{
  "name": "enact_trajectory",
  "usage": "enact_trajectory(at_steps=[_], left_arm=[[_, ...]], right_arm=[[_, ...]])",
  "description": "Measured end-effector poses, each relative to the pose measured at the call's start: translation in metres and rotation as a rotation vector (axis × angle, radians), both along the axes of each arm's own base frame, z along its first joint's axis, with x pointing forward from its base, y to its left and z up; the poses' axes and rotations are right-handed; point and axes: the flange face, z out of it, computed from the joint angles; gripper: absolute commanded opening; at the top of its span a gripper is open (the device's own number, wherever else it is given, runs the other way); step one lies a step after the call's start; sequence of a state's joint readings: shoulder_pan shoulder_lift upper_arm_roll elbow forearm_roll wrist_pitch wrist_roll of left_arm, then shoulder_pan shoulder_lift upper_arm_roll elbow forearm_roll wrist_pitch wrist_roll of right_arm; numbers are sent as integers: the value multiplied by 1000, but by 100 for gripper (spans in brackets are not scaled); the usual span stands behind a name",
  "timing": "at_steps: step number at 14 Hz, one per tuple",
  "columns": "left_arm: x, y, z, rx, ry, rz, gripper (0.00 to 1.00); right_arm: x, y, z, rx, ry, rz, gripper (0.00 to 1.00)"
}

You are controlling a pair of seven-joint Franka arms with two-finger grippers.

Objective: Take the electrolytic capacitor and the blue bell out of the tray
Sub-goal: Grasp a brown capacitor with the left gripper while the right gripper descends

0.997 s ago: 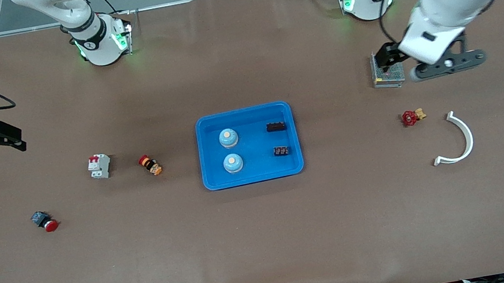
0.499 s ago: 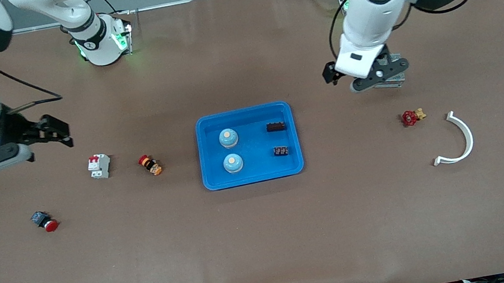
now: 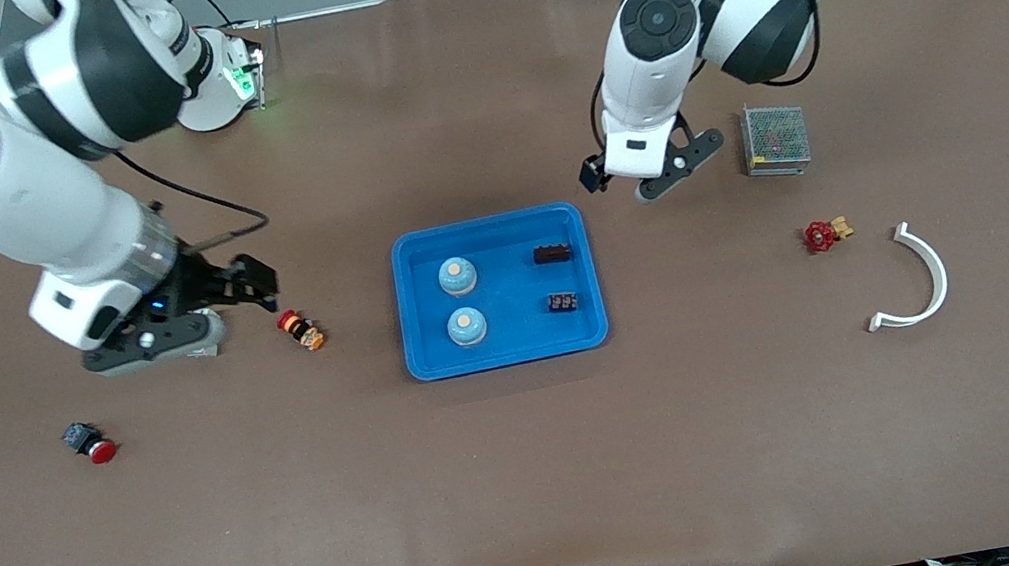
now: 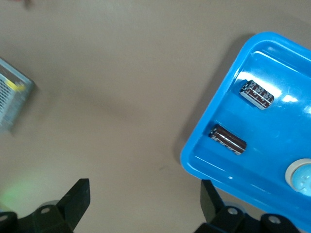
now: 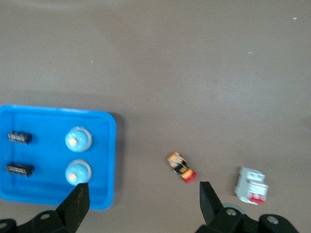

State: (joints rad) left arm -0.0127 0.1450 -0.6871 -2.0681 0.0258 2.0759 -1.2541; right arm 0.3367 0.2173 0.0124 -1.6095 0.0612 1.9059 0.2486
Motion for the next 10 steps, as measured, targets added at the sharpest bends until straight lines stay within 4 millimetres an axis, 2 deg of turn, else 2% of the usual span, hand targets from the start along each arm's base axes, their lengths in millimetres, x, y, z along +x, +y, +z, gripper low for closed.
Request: enact_trajectory(at_steps=[4, 6, 8, 10], left_arm=[[0, -22, -31, -31, -5, 148, 100], [0, -33, -51, -25, -25, 228, 100], [2, -50, -70, -8, -41, 314, 100], [10, -70, -88, 7, -65, 399, 100]], right_arm=[[8, 66, -63, 22, -19, -67, 100], [7, 92, -94, 28, -22, -69, 100], [8, 103, -123, 16, -1, -60, 100], [6, 111, -143, 2, 23, -48, 100]])
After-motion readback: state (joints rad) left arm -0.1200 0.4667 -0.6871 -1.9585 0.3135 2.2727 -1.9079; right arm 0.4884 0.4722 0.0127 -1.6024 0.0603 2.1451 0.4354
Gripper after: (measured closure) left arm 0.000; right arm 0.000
